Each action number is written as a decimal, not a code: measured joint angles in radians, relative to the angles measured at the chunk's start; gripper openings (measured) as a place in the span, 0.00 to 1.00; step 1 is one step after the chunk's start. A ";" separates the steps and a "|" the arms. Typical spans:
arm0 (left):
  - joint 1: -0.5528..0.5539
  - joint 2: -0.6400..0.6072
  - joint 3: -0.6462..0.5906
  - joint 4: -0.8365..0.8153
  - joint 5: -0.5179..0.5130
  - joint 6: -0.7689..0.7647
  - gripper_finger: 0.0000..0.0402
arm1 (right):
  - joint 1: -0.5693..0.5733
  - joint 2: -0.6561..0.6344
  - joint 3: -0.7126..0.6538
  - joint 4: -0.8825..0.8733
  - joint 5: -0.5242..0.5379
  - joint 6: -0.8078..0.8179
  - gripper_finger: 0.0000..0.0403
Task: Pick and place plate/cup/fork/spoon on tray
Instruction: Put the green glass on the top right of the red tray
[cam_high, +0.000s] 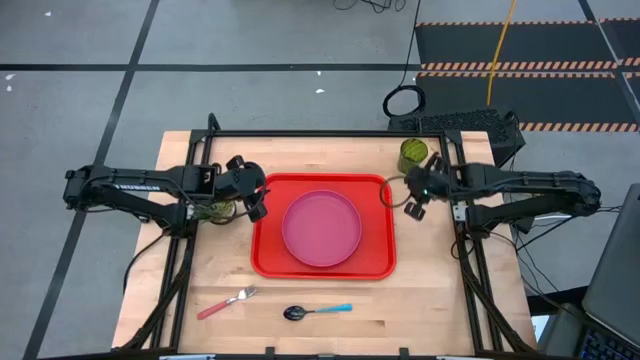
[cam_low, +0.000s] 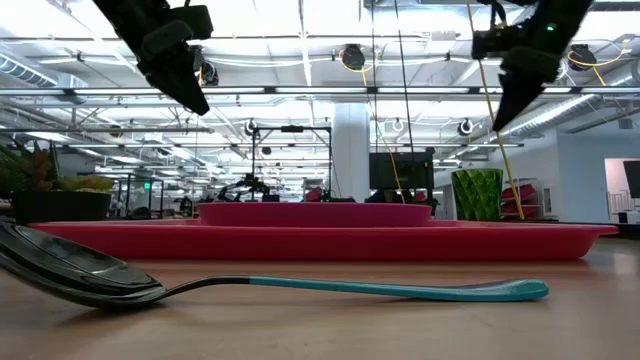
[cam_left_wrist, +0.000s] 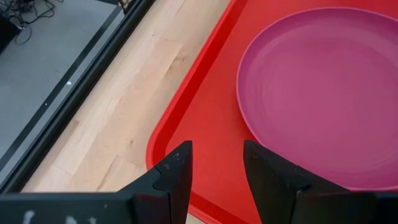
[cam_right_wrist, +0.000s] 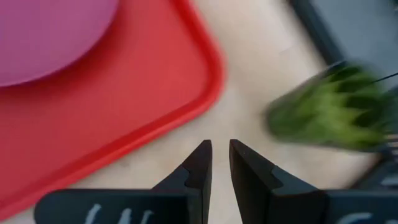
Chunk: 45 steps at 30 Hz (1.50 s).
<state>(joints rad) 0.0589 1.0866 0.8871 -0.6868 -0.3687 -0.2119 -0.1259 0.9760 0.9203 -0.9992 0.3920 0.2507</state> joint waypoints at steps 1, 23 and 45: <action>0.000 0.000 0.000 0.000 0.000 0.000 0.36 | -0.022 0.013 0.023 -0.009 0.004 -0.042 0.12; -0.079 0.000 0.000 -0.002 0.000 0.057 0.36 | -0.556 0.342 0.188 0.001 -0.254 -0.517 0.17; -0.083 0.000 0.000 -0.002 0.001 0.065 0.36 | -0.652 0.414 0.285 -0.077 -0.396 -0.540 0.30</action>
<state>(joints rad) -0.0242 1.0866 0.8871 -0.6888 -0.3680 -0.1467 -0.7782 1.3902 1.2049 -1.0760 -0.0044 -0.2891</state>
